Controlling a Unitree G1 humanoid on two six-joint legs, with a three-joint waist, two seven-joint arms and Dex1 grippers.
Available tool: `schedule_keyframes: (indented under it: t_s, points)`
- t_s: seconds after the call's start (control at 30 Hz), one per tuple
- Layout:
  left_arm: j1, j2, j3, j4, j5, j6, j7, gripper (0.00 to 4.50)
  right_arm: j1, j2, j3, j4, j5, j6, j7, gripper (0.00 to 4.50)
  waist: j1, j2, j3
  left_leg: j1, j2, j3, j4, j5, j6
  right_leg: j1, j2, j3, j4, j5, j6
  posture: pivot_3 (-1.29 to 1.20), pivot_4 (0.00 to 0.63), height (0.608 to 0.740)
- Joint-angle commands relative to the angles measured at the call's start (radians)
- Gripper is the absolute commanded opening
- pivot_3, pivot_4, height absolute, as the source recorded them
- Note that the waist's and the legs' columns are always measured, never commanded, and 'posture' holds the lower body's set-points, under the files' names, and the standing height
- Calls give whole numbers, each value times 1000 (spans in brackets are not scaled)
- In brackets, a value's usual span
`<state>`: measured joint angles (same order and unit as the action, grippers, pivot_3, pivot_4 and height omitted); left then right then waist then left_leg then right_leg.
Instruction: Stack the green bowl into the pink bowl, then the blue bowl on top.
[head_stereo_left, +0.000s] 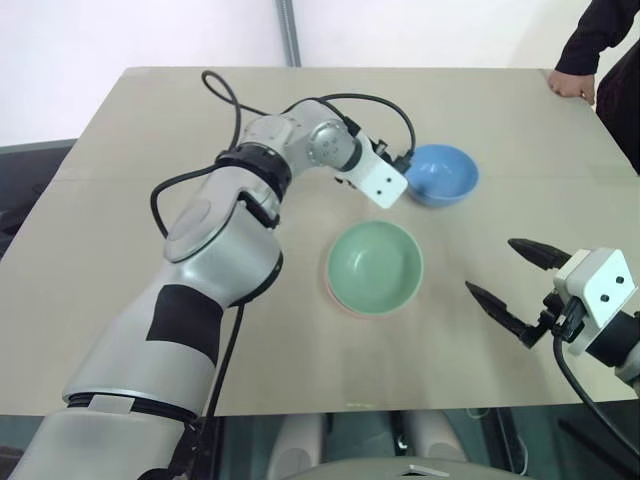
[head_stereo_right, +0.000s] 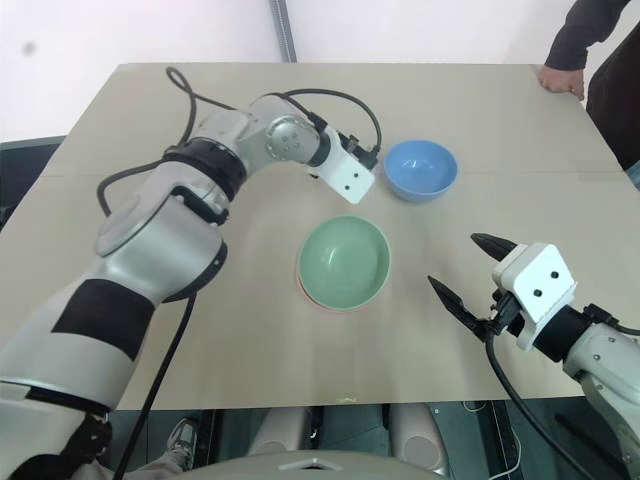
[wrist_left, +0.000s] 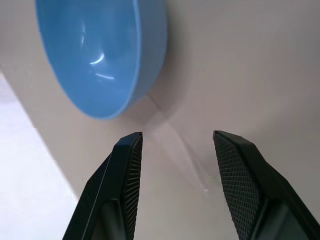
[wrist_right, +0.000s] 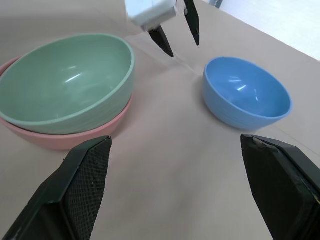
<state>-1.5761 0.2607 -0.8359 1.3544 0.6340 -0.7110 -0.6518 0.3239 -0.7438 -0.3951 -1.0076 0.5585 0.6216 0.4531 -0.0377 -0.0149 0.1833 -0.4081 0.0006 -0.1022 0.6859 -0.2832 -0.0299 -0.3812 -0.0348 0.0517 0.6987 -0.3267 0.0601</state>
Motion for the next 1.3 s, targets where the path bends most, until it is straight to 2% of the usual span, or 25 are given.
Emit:
schedule_keyframes:
  t_s: [0.03,0.53,0.63,0.73,0.8,1.07,1.13,1.2,1.27,1.3]
  points:
    - [-40,-20,7,4,46,5,65,2365,16,-1,-1,-40,-9,-37,-21,4500,0,0,0,0,0,0,0,0,0,0,0,0,0,0,0,0,150,740]
    - [-21,-78,35,13,131,32,165,2365,87,-56,-27,-40,31,-99,-72,4500,-1,0,0,1,0,1,0,0,0,0,0,1,1,0,0,0,150,740]
    - [-7,-88,36,14,137,20,164,1729,85,-63,-22,-40,30,-97,-72,4500,-1,0,0,1,0,1,0,0,0,0,0,1,1,0,0,0,150,740]
    - [-5,-81,42,14,134,11,154,548,76,-64,-21,-40,30,-88,-72,4500,-2,0,0,1,0,1,0,0,0,0,0,1,1,0,0,0,150,740]
    - [-6,-68,56,12,121,-2,138,42,73,-62,-22,-40,28,-83,-71,4500,-2,0,0,1,0,1,0,0,0,0,0,1,1,0,0,0,150,740]
    - [-12,-12,138,1,67,-61,71,42,48,-52,3,-40,16,-66,-74,4500,-1,0,0,2,0,1,0,0,0,1,0,1,2,0,0,0,150,740]
    - [-19,11,176,-5,33,-101,32,42,43,-51,0,-40,17,-61,-70,4500,-1,0,0,2,0,1,0,0,0,1,0,1,2,0,0,0,150,740]
    - [-28,37,245,-10,-44,-141,-78,42,48,-49,-14,-40,22,-59,-61,4500,-2,0,0,2,0,1,0,0,0,1,0,1,2,0,0,0,150,740]
    - [-22,64,355,-20,-207,-239,-331,42,64,-47,-34,-40,27,-64,-50,4500,-3,0,0,1,0,1,0,0,0,0,0,1,2,0,0,0,150,740]
    - [-9,82,432,-49,-354,-269,-563,42,76,-45,-44,-40,30,-68,-44,4500,-3,0,0,2,0,1,0,0,0,1,0,1,2,0,0,0,150,740]
